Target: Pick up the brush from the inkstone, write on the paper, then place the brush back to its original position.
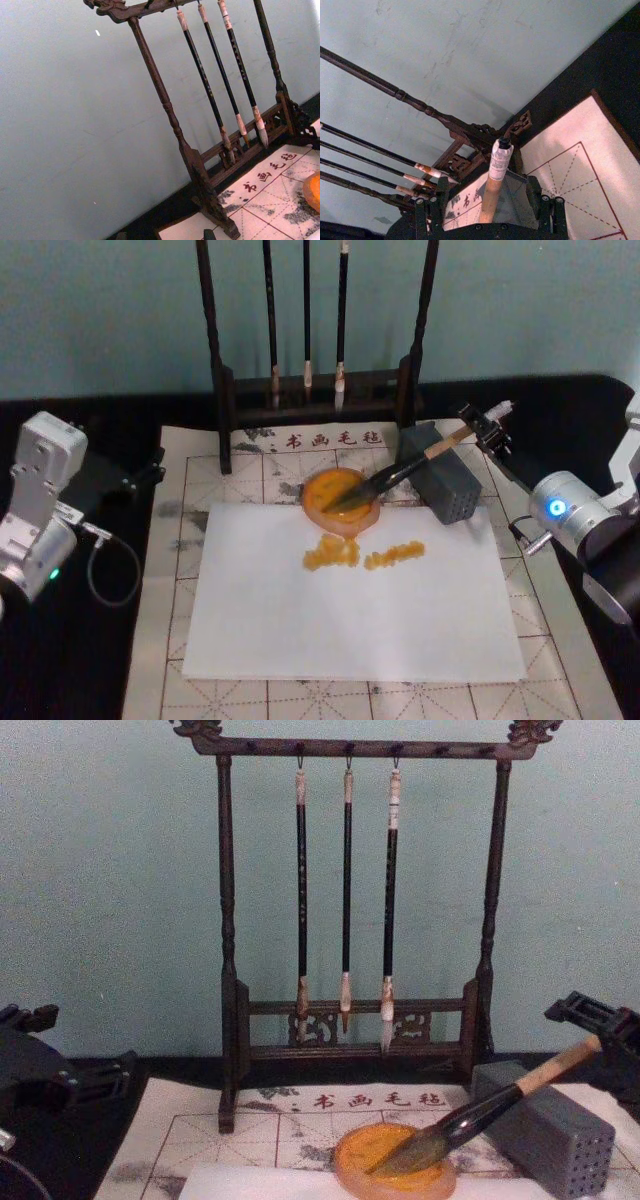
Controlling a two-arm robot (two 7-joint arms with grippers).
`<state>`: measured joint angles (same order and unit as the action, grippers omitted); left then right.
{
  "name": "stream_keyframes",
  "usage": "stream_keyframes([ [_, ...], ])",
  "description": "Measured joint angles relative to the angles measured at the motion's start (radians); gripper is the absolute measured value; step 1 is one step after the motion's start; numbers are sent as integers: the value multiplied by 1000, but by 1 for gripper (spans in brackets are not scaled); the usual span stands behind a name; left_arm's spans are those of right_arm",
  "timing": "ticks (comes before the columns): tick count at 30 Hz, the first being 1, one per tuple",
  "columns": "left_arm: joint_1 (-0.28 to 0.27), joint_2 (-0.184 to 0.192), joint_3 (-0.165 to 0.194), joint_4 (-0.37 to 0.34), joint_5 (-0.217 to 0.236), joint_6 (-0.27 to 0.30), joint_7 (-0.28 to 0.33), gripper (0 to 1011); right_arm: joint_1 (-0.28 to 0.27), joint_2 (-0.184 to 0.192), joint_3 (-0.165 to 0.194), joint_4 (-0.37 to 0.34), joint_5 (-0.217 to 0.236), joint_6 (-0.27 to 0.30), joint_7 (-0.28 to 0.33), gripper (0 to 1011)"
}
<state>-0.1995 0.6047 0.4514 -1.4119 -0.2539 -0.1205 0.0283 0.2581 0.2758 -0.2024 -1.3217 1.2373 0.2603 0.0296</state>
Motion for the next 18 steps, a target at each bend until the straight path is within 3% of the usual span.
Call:
stream_keyframes([
  [18,0,0,0,0,0,0,0,1001,47,15,-44,60,27,-27,29,1003],
])
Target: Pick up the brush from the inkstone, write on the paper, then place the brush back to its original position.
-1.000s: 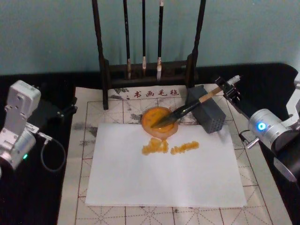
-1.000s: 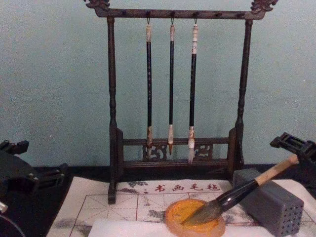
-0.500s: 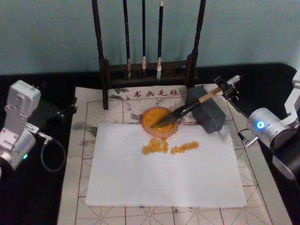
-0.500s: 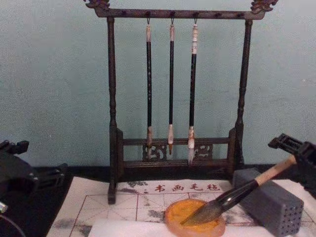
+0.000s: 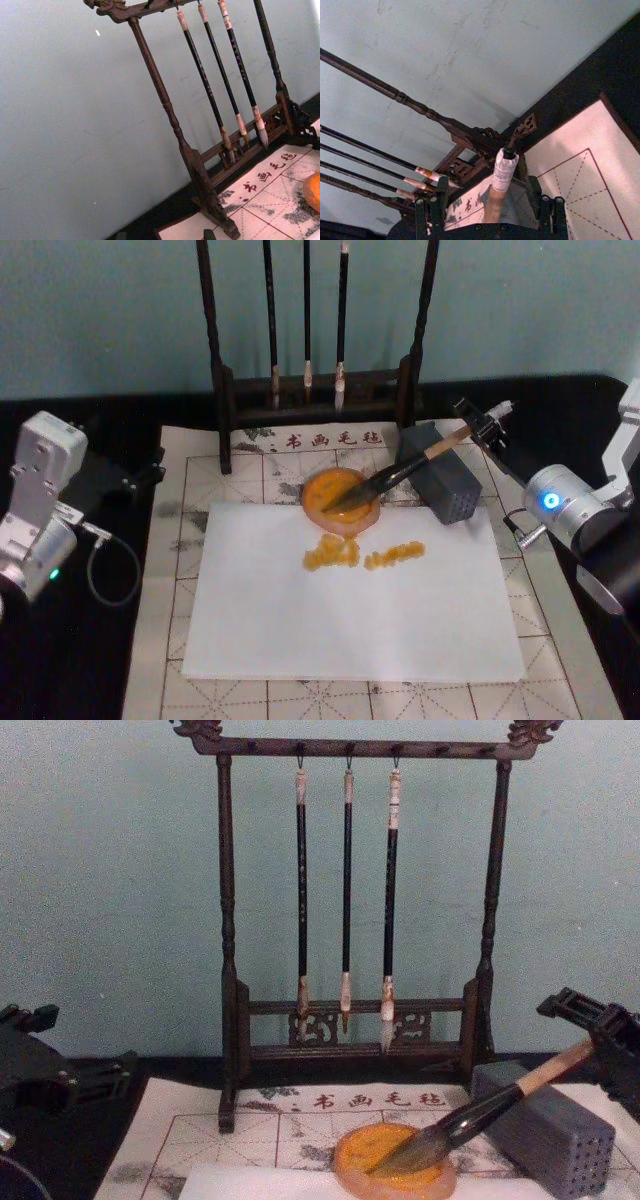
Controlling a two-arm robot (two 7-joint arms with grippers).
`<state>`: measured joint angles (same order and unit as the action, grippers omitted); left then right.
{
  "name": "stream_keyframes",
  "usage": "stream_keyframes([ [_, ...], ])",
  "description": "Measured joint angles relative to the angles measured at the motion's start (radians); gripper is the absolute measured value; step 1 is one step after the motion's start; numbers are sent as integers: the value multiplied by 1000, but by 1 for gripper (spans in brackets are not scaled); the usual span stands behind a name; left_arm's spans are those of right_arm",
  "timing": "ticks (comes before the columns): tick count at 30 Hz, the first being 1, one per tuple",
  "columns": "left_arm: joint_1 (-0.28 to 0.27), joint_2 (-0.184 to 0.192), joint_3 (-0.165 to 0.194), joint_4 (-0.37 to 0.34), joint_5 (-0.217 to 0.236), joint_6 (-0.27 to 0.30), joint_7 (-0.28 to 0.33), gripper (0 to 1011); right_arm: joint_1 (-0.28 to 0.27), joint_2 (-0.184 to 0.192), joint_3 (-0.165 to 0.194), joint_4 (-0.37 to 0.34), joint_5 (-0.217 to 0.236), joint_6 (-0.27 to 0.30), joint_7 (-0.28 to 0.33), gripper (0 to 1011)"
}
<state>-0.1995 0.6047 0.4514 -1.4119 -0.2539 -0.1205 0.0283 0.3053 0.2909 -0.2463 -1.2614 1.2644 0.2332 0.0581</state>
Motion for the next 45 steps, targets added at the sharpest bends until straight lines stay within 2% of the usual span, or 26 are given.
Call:
stream_keyframes([
  [4,0,0,0,0,0,0,0,1001,8,6,-11,10,1,-3,15,1002],
  [17,0,0,0,0,0,0,0,1001,6,4,-6,7,1,-2,10,1002],
  [21,0,0,0,0,0,0,0,1001,5,3,-5,6,1,-2,9,953],
  [24,0,0,0,0,0,0,0,1001,5,3,-5,5,1,-2,8,888],
  [30,0,0,0,0,0,0,0,1001,4,3,-4,5,1,-1,8,695],
  [31,0,0,0,0,0,0,0,1001,4,3,-4,4,1,-1,7,695],
  [32,0,0,0,0,0,0,0,1001,4,3,-4,4,1,-1,7,635],
  [38,0,0,0,0,0,0,0,1001,3,2,-4,4,1,-1,7,471],
  [40,0,0,0,0,0,0,0,1001,3,2,-3,4,1,-1,7,373],
  [43,0,0,0,0,0,0,0,1001,3,2,-3,4,1,-1,7,315],
  [45,0,0,0,0,0,0,0,1001,3,2,-3,4,0,-1,7,234],
])
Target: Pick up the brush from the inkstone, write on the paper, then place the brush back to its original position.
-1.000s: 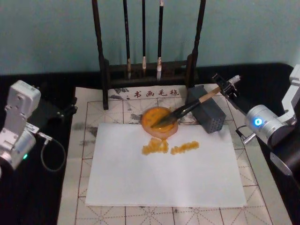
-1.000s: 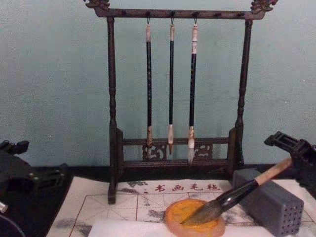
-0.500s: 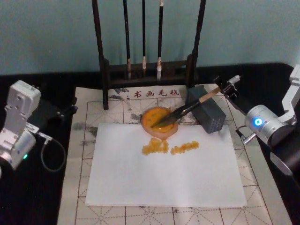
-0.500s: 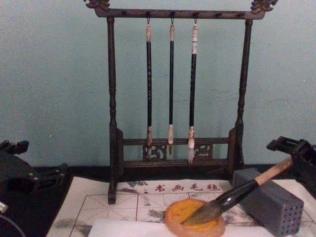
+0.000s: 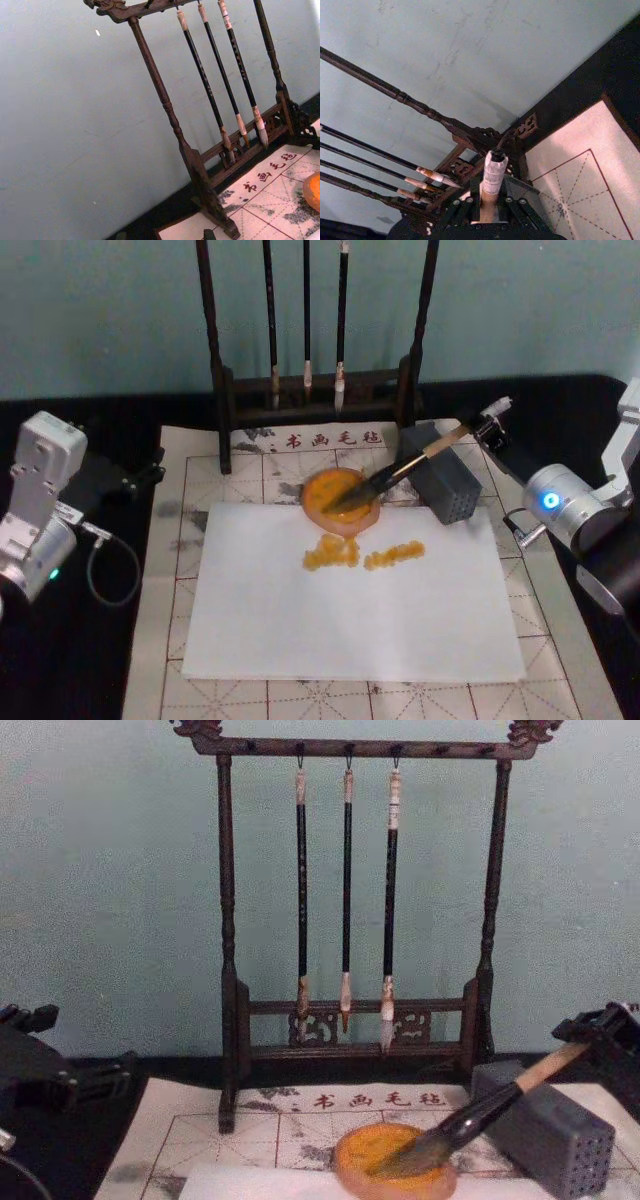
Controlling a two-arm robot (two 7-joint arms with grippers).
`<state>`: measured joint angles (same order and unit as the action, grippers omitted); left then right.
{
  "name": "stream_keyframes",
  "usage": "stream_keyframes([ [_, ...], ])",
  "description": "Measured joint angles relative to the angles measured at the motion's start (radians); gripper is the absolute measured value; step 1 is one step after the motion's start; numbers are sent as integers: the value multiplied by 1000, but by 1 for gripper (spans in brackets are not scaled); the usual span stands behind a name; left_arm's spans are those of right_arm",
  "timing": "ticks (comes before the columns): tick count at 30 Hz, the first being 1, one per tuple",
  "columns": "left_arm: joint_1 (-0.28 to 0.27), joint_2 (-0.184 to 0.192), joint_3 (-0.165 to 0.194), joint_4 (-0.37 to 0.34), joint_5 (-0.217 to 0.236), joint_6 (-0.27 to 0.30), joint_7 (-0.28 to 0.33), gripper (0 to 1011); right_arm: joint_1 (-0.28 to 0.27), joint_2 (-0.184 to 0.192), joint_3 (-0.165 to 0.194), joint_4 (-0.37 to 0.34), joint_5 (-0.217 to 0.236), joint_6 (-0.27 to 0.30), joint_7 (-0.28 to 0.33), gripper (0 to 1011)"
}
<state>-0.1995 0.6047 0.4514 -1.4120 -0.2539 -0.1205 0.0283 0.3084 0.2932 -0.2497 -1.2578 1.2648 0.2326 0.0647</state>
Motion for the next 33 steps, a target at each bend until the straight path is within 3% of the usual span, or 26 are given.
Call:
stream_keyframes([
  [2,0,0,0,0,0,0,0,1001,0,0,0,0,0,0,0,187],
  [19,0,0,0,0,0,0,0,1001,2,2,-4,0,0,-9,2,187],
  [33,0,0,0,0,0,0,0,1001,19,29,-29,-22,32,-41,27,187],
])
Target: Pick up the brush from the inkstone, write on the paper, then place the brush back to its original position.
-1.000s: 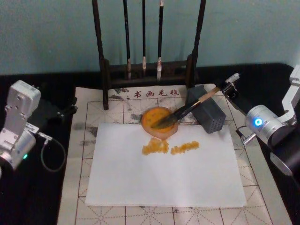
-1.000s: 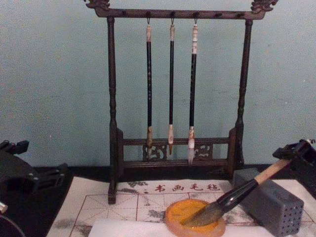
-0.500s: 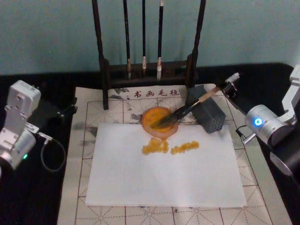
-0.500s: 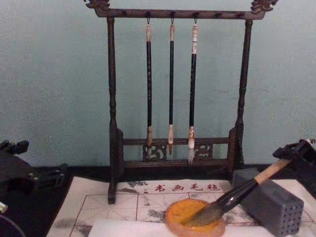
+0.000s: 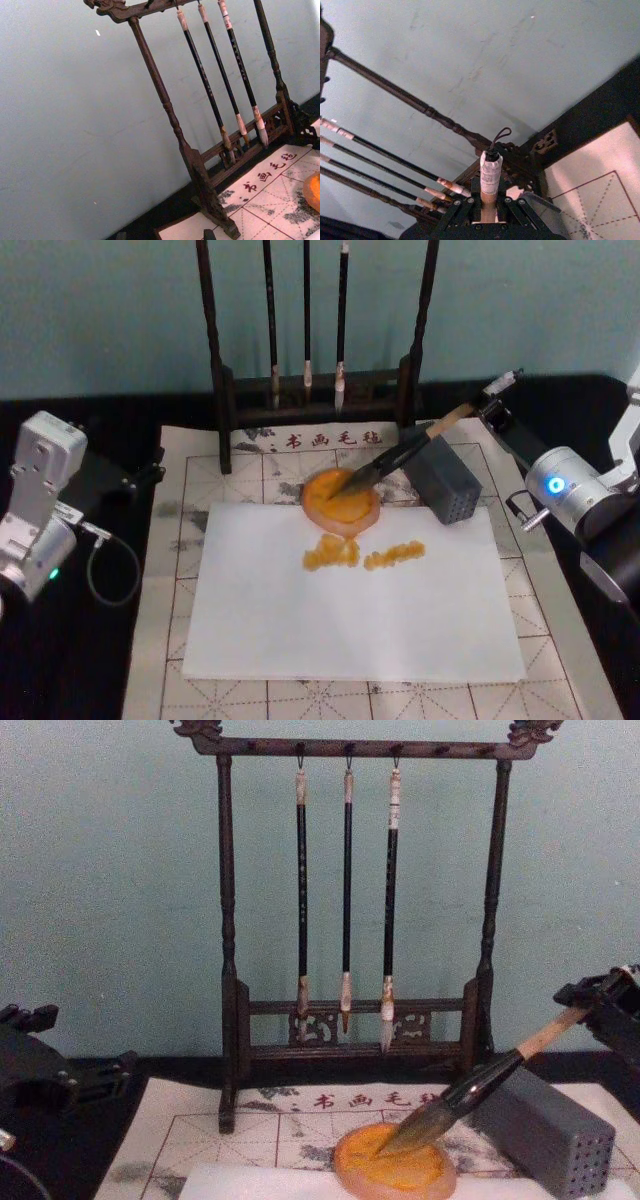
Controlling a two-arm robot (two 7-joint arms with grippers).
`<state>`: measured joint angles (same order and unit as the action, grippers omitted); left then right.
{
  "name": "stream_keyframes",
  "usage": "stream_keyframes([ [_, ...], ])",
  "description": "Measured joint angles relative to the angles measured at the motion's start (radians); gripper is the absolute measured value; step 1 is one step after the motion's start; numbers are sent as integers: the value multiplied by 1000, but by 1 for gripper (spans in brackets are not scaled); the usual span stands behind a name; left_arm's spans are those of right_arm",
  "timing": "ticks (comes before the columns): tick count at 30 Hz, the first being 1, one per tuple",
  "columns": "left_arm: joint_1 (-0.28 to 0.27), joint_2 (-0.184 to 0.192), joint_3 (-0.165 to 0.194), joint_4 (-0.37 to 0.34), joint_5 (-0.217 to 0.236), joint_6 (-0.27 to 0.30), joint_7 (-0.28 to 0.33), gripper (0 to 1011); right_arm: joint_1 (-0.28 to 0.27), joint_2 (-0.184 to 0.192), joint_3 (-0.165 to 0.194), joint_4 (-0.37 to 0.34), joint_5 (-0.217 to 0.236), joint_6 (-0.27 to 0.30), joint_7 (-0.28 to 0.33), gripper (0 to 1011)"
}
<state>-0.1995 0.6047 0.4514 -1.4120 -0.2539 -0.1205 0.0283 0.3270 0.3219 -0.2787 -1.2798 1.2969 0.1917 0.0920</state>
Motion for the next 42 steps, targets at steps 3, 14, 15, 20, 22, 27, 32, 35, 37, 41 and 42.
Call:
stream_keyframes([
  [3,0,0,0,0,0,0,0,1001,0,12,-13,-12,-2,-6,8,187],
  [14,0,0,0,0,0,0,0,1001,-16,74,-78,-86,-119,-100,55,187],
  [15,0,0,0,0,0,0,0,1001,-21,83,-87,-97,-148,-115,65,187],
  [20,0,0,0,0,0,0,0,1001,-39,98,-103,-121,-217,-148,93,187],
  [22,0,0,0,0,0,0,0,1001,-43,99,-104,-126,-230,-155,100,187],
  [27,0,0,0,0,0,0,0,1001,-54,100,-104,-140,-264,-172,121,187],
  [32,0,0,0,0,0,0,0,1001,-57,99,-101,-147,-288,-185,137,187],
  [35,0,0,0,0,0,0,0,1001,-60,99,-99,-149,-307,-194,147,187],
  [37,0,0,0,0,0,0,0,1001,-62,99,-97,-150,-317,-197,153,187],
  [41,0,0,0,0,0,0,0,1001,-70,97,-90,-151,-330,-200,159,187],
  [42,0,0,0,0,0,0,0,1001,-72,97,-89,-152,-332,-200,160,187],
])
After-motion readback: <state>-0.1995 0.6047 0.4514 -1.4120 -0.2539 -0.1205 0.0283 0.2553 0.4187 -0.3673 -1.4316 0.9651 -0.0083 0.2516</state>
